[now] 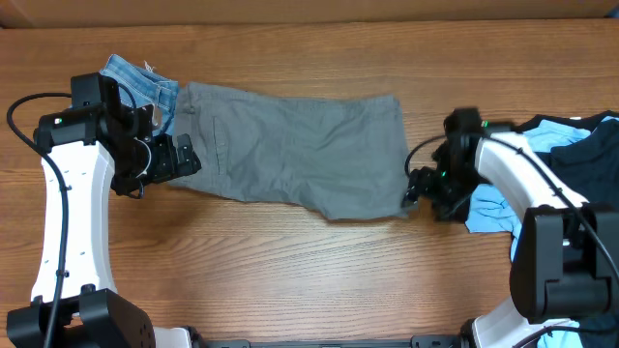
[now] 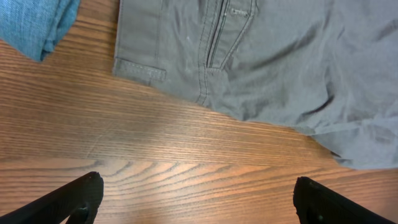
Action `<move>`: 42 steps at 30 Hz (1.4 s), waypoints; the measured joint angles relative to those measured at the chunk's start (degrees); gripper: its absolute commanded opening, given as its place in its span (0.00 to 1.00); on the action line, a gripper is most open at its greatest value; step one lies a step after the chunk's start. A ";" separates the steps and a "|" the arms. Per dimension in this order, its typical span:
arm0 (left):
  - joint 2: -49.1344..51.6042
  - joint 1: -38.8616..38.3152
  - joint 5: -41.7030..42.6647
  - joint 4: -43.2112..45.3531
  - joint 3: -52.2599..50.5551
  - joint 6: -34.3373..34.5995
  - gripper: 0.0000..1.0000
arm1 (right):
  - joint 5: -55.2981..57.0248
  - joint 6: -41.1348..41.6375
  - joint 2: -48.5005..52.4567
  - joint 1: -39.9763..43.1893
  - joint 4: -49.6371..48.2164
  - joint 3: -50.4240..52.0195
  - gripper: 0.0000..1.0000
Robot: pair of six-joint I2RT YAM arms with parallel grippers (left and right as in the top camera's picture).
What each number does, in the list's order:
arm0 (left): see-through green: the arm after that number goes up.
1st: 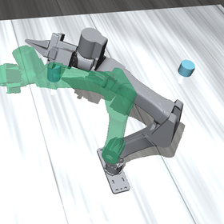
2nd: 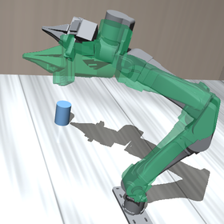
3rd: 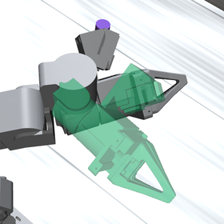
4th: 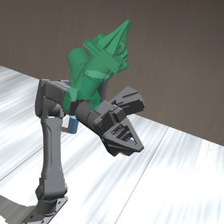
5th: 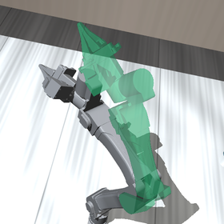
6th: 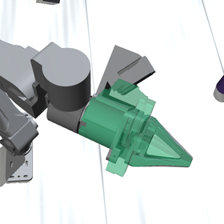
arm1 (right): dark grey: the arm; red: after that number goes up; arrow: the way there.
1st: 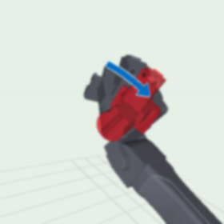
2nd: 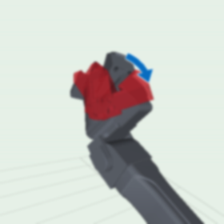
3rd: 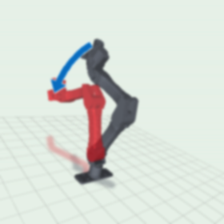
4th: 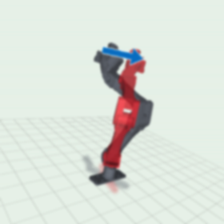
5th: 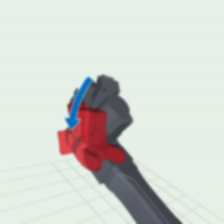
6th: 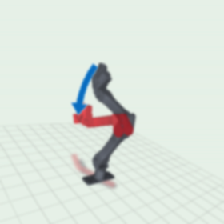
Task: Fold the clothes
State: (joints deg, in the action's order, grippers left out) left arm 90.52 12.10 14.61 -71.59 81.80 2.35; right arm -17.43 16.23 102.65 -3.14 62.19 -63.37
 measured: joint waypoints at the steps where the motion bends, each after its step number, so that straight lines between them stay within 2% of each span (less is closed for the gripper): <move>1: 0.00 0.00 0.00 -0.11 0.00 0.00 1.00 | -1.55 0.68 0.00 0.00 -2.47 1.95 0.81; 5: 0.00 0.00 0.00 -0.24 0.00 0.00 1.00 | -8.81 5.70 -0.79 0.07 -10.78 7.67 0.82; 6: 0.00 0.00 -0.02 -0.24 0.00 0.00 1.00 | -10.14 6.99 -1.40 0.07 -12.96 8.50 0.77; 7: 0.00 0.00 0.00 -0.28 0.00 0.00 1.00 | -11.34 8.02 -1.60 0.04 -14.93 9.01 0.68; 9: 0.00 0.00 0.00 -0.26 0.00 0.00 1.00 | -12.98 9.29 -1.53 -0.02 -17.81 9.49 0.36; 12: 0.00 0.00 0.00 -0.42 0.00 0.00 1.00 | -13.84 10.80 -1.33 0.02 -18.49 9.55 0.04; 18: 0.00 0.00 0.02 -0.98 0.00 0.00 1.00 | -10.56 10.97 -1.33 2.58 -12.11 6.88 0.04; 25: 0.02 -0.48 0.42 -1.31 0.00 0.00 1.00 | 8.83 8.87 -5.33 10.45 -1.88 -4.22 0.04; 30: 0.55 -4.04 0.42 -0.13 0.00 0.00 1.00 | 13.55 6.40 -9.64 10.67 0.81 -6.86 0.04; 33: 2.47 -7.08 0.42 3.17 -0.39 -0.02 0.90 | 14.29 5.86 -9.77 10.47 1.70 -6.86 0.04; 37: 6.62 -10.27 0.42 8.44 -3.43 -0.42 0.83 | 14.86 5.53 -9.75 10.49 1.95 -6.86 0.04; 39: 9.64 -11.50 0.42 10.36 -5.57 -0.44 0.90 | 14.93 5.38 -9.77 10.49 1.92 -6.86 0.04; 42: 14.80 -12.72 0.94 13.77 -8.26 0.24 0.93 | 14.95 5.31 -9.77 10.49 2.29 -6.86 0.04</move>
State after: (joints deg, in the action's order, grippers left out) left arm 105.32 -0.62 15.55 -57.82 73.54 2.59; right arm -2.48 21.54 92.88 7.35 64.49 -70.24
